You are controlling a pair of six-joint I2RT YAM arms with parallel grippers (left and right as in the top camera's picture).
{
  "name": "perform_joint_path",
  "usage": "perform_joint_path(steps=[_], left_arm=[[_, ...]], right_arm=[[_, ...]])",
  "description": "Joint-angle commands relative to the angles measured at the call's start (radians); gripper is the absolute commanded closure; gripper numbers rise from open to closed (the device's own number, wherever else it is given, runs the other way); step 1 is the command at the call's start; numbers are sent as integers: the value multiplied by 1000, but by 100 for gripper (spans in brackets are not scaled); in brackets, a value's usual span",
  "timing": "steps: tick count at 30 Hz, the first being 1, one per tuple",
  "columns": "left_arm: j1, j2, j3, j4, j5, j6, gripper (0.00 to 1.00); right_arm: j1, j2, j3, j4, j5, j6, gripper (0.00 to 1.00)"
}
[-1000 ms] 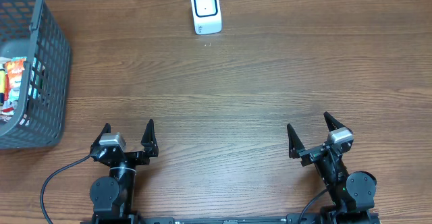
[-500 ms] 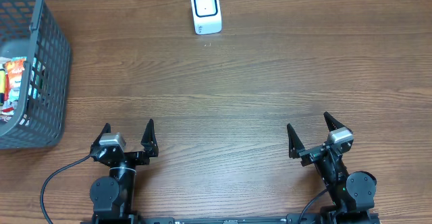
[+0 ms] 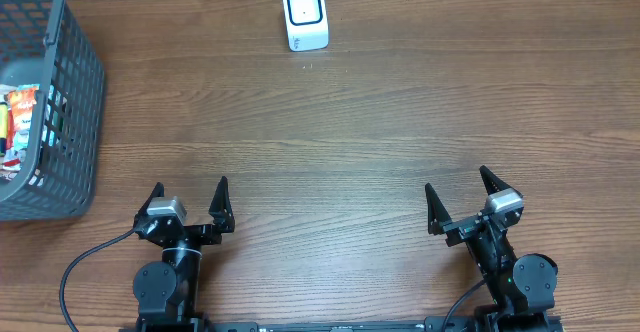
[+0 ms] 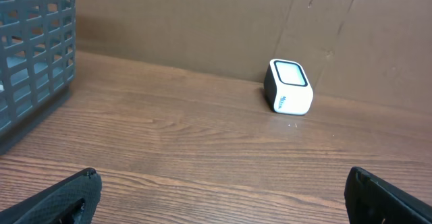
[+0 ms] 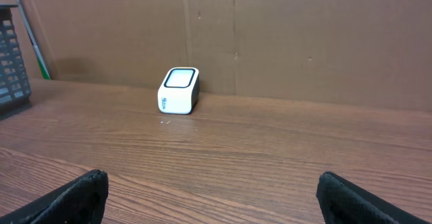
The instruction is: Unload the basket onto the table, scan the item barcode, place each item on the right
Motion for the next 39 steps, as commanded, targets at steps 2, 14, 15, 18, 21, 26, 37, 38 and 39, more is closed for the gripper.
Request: perform_joint_path(steps=[2, 14, 15, 18, 21, 26, 37, 38, 39], left_arm=[[-2, -7, -3, -2, -7, 19, 0], [-2, -7, -3, -2, -7, 19, 0], [-2, -7, -3, -2, -7, 19, 0], [-2, -7, -3, -2, -7, 19, 0], [-2, -7, -3, -2, -7, 19, 0], [-2, -7, -3, -2, -8, 19, 0], [-2, -7, 39, 300, -55, 24, 0], [-2, -7, 74, 330, -45, 26, 0], [-2, -7, 104, 339, -42, 26, 0]], right_arm=[[-6, -8, -11, 5, 10, 6, 0], [-6, -8, -11, 5, 10, 6, 0], [-6, -8, -11, 5, 10, 6, 0], [-6, -8, -11, 5, 10, 6, 0], [-6, -8, -11, 5, 10, 6, 0], [-6, -8, -11, 5, 10, 6, 0], [-6, -8, -11, 5, 10, 6, 0], [-6, -8, -11, 5, 10, 6, 0], [-6, -8, -11, 5, 10, 6, 0]])
